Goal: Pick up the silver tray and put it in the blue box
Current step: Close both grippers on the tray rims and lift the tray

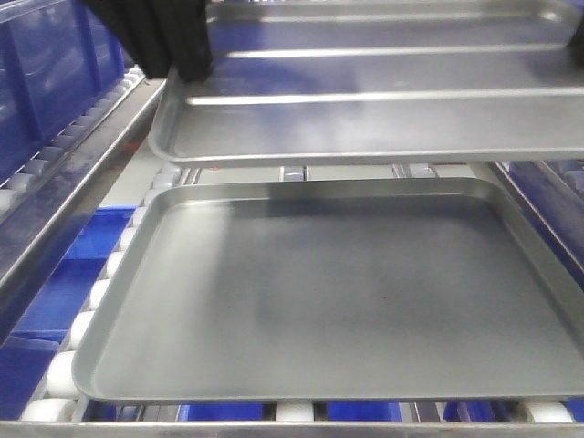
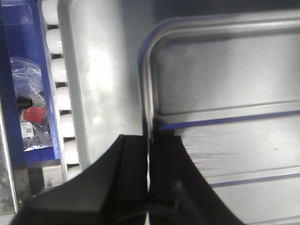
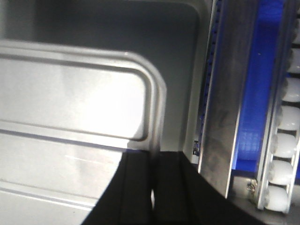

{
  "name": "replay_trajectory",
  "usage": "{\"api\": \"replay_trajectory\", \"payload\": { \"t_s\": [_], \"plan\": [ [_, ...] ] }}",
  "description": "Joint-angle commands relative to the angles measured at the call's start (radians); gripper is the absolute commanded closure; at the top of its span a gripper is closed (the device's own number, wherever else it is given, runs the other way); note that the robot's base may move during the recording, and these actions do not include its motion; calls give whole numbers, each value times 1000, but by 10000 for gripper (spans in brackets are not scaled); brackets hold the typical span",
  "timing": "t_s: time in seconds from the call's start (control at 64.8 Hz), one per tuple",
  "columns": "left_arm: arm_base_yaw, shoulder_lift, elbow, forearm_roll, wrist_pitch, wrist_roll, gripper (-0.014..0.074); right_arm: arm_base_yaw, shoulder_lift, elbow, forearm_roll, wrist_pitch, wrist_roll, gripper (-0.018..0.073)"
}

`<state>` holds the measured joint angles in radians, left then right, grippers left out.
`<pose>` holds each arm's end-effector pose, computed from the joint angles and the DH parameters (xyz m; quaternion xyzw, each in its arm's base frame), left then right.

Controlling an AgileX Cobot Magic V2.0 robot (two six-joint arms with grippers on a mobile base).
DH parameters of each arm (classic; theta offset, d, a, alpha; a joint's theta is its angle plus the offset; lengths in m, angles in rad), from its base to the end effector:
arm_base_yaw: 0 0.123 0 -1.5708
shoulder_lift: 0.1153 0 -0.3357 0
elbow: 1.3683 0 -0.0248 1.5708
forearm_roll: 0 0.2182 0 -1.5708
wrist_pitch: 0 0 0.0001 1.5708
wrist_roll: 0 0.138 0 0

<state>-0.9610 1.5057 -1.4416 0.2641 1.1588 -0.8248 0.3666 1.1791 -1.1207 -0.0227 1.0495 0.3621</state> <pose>0.1945 -0.2208 0.3673 0.0912 0.9640 -0.0856 0.2348 0.1857 0.0684 0.3594 -0.0049 0.9623 0.0865 0.2577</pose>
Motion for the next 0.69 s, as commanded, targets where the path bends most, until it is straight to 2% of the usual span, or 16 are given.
{"api": "replay_trajectory", "payload": {
  "t_s": [0.0, 0.679],
  "plan": [
    [-12, -44, -47, 45, 49, 4, 693, -3, -35, -32, -55, -40, -2, 502],
    [-12, -42, -63, 65, 34, -2, 693, -3, -33, -32, -63, -7, -2, 502]
  ]
}}
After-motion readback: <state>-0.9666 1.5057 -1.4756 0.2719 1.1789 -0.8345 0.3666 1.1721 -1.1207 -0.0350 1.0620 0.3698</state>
